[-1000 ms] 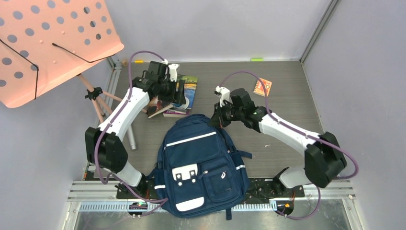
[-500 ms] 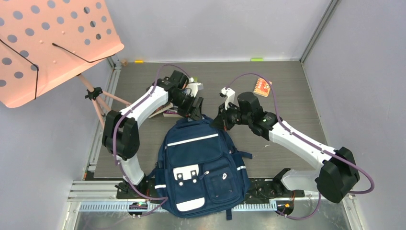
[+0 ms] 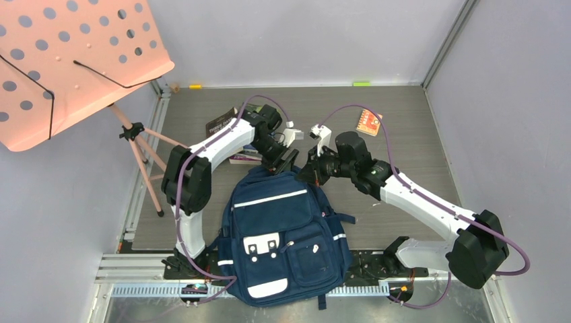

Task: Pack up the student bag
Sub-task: Place the personal item in the student bag, then move the student bag to the center of the board.

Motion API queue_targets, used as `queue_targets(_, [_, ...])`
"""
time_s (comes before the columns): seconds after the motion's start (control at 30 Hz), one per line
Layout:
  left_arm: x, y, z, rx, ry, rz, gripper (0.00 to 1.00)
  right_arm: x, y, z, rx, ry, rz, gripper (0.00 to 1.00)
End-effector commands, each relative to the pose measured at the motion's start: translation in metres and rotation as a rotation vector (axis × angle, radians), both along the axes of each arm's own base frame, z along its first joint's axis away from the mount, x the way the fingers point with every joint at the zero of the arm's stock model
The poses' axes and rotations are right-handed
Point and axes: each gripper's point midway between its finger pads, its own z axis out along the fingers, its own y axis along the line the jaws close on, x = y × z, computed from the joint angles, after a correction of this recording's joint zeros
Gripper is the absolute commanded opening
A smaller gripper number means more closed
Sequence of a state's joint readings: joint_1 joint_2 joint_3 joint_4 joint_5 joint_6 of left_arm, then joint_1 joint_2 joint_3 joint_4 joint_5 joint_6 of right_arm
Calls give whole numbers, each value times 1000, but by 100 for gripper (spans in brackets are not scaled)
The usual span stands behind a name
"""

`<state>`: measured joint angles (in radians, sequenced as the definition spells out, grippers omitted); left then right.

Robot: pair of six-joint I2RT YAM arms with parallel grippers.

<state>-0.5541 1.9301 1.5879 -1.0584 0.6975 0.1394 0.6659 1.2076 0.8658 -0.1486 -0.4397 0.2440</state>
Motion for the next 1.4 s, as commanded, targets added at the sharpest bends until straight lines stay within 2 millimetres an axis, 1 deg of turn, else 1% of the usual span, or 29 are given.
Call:
queue_targets(0.0, [-34,-2,19,22,69,-61,24,13,5,25,74,-77,-49,1])
queue_targets(0.17, [-28,-2,27,17,17,-50,60,13,4,21,72,-70,-56,1])
queue_targets(0.3, [-19,2,29,40,-40,-29,78,12,4,21,75,-66,-56,1])
queue_targets(0.37, [-14,1,35,38,-78,-17,89,11,4,22,75,-65,-55,1])
queue_targets(0.43, [-5,1,42,30,-130,6,98,10,3,22,75,-65,-55,1])
queue_targets(0.53, [11,2,54,22,-199,57,100,7,1,21,73,-60,-55,1])
queue_targets(0.7, [43,14,87,-10,-354,186,100,3,-4,22,79,-58,-69,1])
queue_targets(0.77, [62,26,101,-12,-441,257,100,2,-8,19,75,-53,-88,1])
queue_targets(0.83, [75,38,114,-11,-494,343,100,1,-11,15,71,-44,-109,0])
queue_targets(0.93, [89,62,123,33,-590,443,100,5,-18,5,53,-31,-161,1])
queue_targets(1.0, [87,69,123,43,-617,459,100,10,-23,-4,32,-16,-212,1])
queue_targets(1.03, [83,70,121,37,-611,453,100,14,-23,-7,24,-4,-233,1])
queue_targets(1.13, [63,71,103,32,-546,441,100,27,-30,-15,-19,24,-328,2])
queue_targets(1.17, [56,72,97,34,-523,446,100,32,-28,-14,-26,31,-337,14])
queue_targets(1.2, [51,74,92,35,-509,456,100,34,-30,-21,-51,58,-359,26])
queue_targets(1.23, [45,76,85,36,-494,468,100,39,-30,-15,-52,54,-384,49])
queue_targets(1.27, [40,78,79,37,-482,485,100,39,-32,-19,-71,86,-404,57])
queue_targets(1.3, [35,80,74,35,-468,511,100,44,-34,-14,-73,82,-433,70])
queue_targets(1.33, [30,82,69,35,-455,531,100,43,-38,-16,-87,110,-459,77])
queue_targets(1.37, [25,85,64,34,-446,548,100,45,-41,-11,-88,109,-489,82])
